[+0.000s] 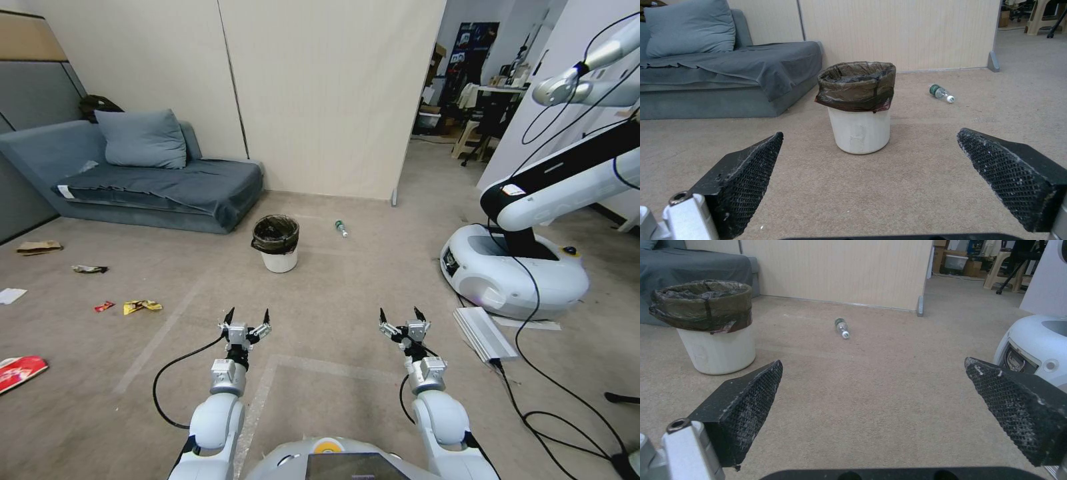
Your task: Pick up the trash bin, then pick up the garbage from the floor and place it into the trash bin.
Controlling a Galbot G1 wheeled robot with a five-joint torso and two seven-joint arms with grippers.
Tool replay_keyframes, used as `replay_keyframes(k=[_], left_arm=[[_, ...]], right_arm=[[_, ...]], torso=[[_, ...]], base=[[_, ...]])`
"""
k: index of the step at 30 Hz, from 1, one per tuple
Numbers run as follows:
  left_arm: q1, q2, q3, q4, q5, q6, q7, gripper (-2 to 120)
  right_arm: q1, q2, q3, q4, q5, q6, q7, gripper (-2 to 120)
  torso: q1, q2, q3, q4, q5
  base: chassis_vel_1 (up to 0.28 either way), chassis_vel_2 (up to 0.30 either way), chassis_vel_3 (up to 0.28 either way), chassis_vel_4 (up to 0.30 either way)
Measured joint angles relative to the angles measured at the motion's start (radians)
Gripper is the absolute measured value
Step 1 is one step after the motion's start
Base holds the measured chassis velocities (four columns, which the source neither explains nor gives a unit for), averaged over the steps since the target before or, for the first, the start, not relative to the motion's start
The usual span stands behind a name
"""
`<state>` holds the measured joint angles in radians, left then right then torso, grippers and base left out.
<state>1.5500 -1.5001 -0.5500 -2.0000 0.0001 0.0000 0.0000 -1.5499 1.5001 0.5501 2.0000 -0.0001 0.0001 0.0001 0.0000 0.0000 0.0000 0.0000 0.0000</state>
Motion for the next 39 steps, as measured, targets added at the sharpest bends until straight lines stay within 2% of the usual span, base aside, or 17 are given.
replay_keyframes(k=[11,14,15,17,18,22,23,26,28,29,32,34,39], left_arm=[[0.003,-0.001,0.003,-0.008,0.002,0.006,-0.004,100],[0.028,-0.009,0.029,-0.094,0.045,0.077,-0.050,100],[0.028,-0.009,0.029,-0.094,0.045,0.077,-0.050,100],[0.048,-0.015,0.050,-0.161,0.078,0.134,-0.086,100],[0.048,-0.015,0.050,-0.161,0.078,0.134,-0.086,100],[0.096,-0.031,0.100,-0.322,0.159,0.269,-0.173,100],[0.096,-0.031,0.100,-0.322,0.159,0.269,-0.173,100],[0.127,-0.041,0.133,-0.424,0.213,0.357,-0.227,99],[0.132,-0.037,0.145,-0.437,0.228,0.379,-0.231,99],[0.135,-0.032,0.153,-0.439,0.236,0.393,-0.233,100],[0.136,-0.028,0.158,-0.439,0.240,0.396,-0.234,100],[0.134,-0.026,0.161,-0.437,0.241,0.395,-0.233,100],[0.132,-0.021,0.165,-0.432,0.246,0.390,-0.227,100]], right_arm=[[-0.006,0.001,-0.001,0.009,-0.004,0.000,0.001,100],[-0.066,0.025,-0.008,0.092,-0.061,0.008,0.017,100],[-0.066,0.025,-0.008,0.092,-0.061,0.008,0.017,100],[-0.115,0.044,-0.014,0.162,-0.109,0.016,0.031,100],[-0.115,0.044,-0.014,0.162,-0.109,0.016,0.031,100],[-0.231,0.091,-0.030,0.325,-0.221,0.036,0.064,100],[-0.231,0.091,-0.030,0.325,-0.221,0.036,0.064,100],[-0.277,0.108,-0.036,0.389,-0.265,0.044,0.077,100],[-0.279,0.108,-0.036,0.391,-0.268,0.044,0.078,100],[-0.280,0.108,-0.036,0.393,-0.269,0.044,0.078,100],[-0.280,0.108,-0.036,0.393,-0.268,0.047,0.078,100],[-0.279,0.108,-0.034,0.379,-0.235,0.092,0.060,100],[-0.274,0.108,-0.030,0.355,-0.194,0.134,0.038,100]], torso=[[0.000,0.000,0.000,0.0000,-0.0001],[0.000,0.000,0.000,0.0000,0.0001],[0.000,0.000,0.000,0.0000,0.0001],[0.000,0.000,0.000,-0.0001,0.0000],[0.000,0.000,0.000,-0.0001,0.0000],[0.000,0.000,0.000,-0.0001,0.0000],[0.000,0.000,0.000,-0.0001,0.0000],[0.000,0.000,0.000,0.0001,0.0002],[0.000,0.000,0.000,0.0003,0.0008],[0.000,0.000,0.000,0.0003,-0.0003],[0.000,0.000,0.000,0.0000,0.0004],[0.000,0.000,0.000,0.0000,-0.0003],[0.000,0.000,0.000,0.0001,0.0002]], base=[[0.000,0.000,0.000,0.000],[0.000,0.000,0.000,0.000],[0.000,0.000,0.000,0.000],[0.000,0.000,0.000,0.000],[0.000,0.000,0.000,0.000],[0.000,0.000,0.000,0.000],[0.000,0.000,0.000,0.000],[0.000,0.000,0.000,0.000],[0.000,0.000,0.000,0.000],[0.000,0.000,0.000,0.000],[0.000,0.000,0.000,0.000],[0.000,0.000,0.000,0.000],[0.000,0.000,0.000,0.000]])
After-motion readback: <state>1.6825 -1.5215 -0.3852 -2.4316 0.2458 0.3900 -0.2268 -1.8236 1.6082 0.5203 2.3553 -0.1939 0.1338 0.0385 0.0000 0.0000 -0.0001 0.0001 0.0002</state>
